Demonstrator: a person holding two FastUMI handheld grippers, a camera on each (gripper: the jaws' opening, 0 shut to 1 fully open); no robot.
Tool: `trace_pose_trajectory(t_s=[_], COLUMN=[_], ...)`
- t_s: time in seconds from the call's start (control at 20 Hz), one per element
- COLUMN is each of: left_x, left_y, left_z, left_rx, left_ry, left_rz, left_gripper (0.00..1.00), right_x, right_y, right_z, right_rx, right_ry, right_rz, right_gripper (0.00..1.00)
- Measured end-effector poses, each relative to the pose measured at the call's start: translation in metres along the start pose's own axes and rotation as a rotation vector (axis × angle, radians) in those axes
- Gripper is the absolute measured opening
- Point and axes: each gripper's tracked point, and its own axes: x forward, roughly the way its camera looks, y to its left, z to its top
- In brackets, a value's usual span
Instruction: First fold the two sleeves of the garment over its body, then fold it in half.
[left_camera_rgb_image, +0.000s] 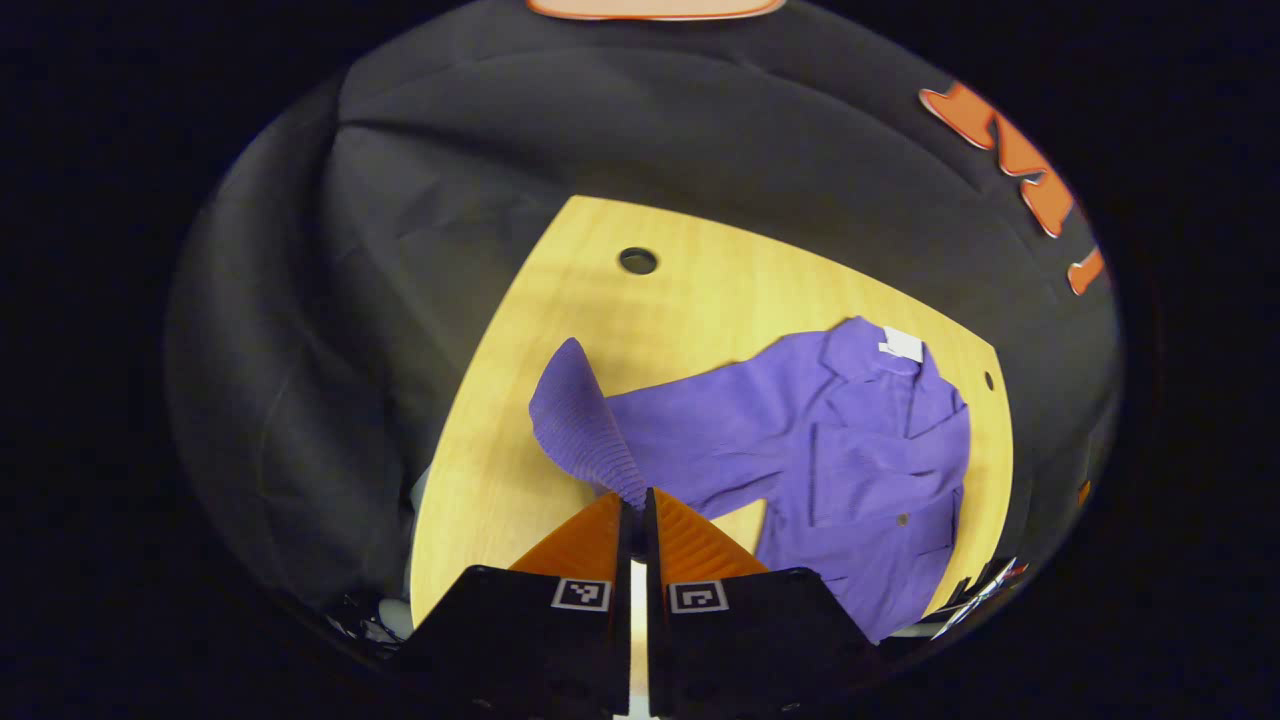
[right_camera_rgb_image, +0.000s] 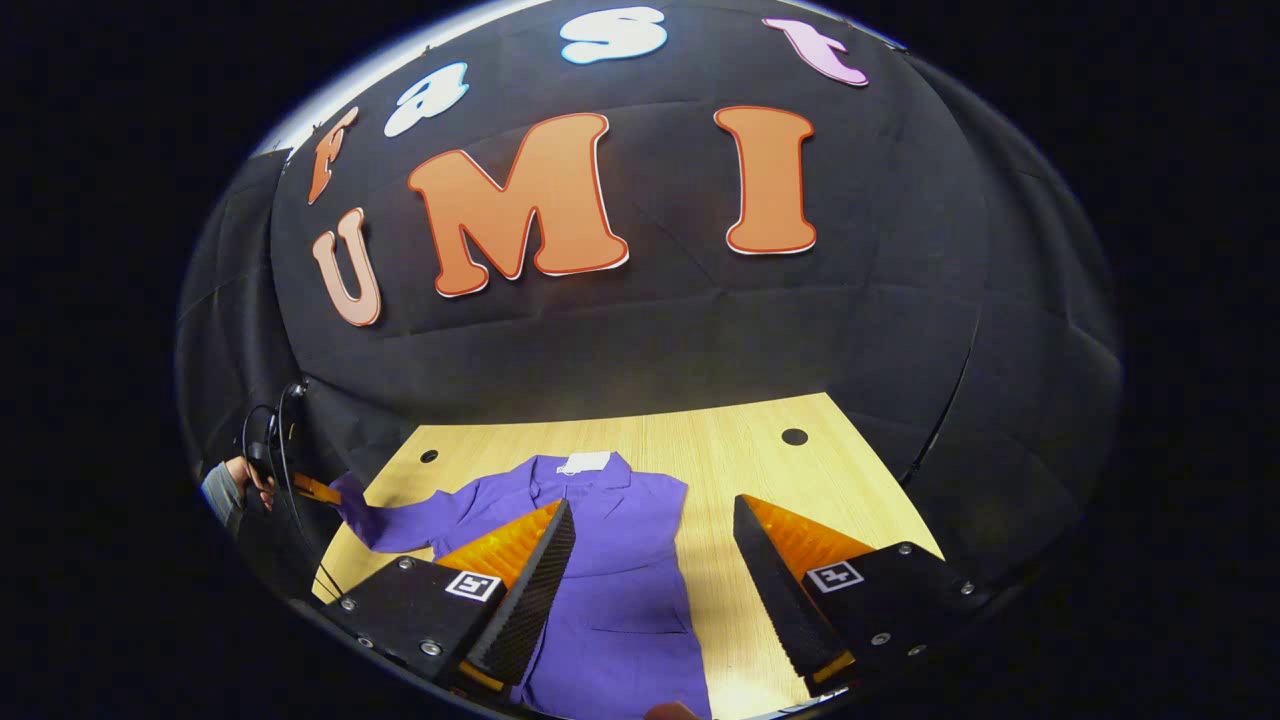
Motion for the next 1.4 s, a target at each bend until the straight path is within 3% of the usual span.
trace_pose_trajectory(t_s=[0.35, 0.65, 0.95, 1.25, 1.35, 1.4], left_x=[-0.004, 0.001, 0.019, 0.041, 0.036, 0.037], left_y=[-0.148, -0.282, -0.378, -0.448, -0.464, -0.47], left_z=[0.029, 0.027, 0.012, 0.008, -0.001, -0.006], left_rx=[0.196, 0.383, 0.467, 0.565, 0.566, 0.567], left_ry=[-0.013, 0.008, 0.061, 0.001, -0.011, -0.022], left_rz=[-0.124, -0.222, -0.276, -0.274, -0.323, -0.343], left_gripper=[0.07, 0.07, 0.07, 0.08, 0.18, 0.31], right_x=[-0.015, -0.028, -0.047, -0.053, -0.054, -0.053], right_y=[-0.021, -0.054, -0.088, -0.105, -0.105, -0.106], right_z=[-0.014, -0.035, -0.062, -0.07, -0.073, -0.074], right_rx=[0.075, 0.103, 0.14, 0.149, 0.136, 0.129], right_ry=[-0.004, 0.001, 0.029, 0.03, 0.036, 0.04], right_rz=[0.03, 0.004, -0.039, -0.053, -0.048, -0.05], right_gripper=[0.95, 0.95, 0.95, 0.95, 0.95, 0.95])
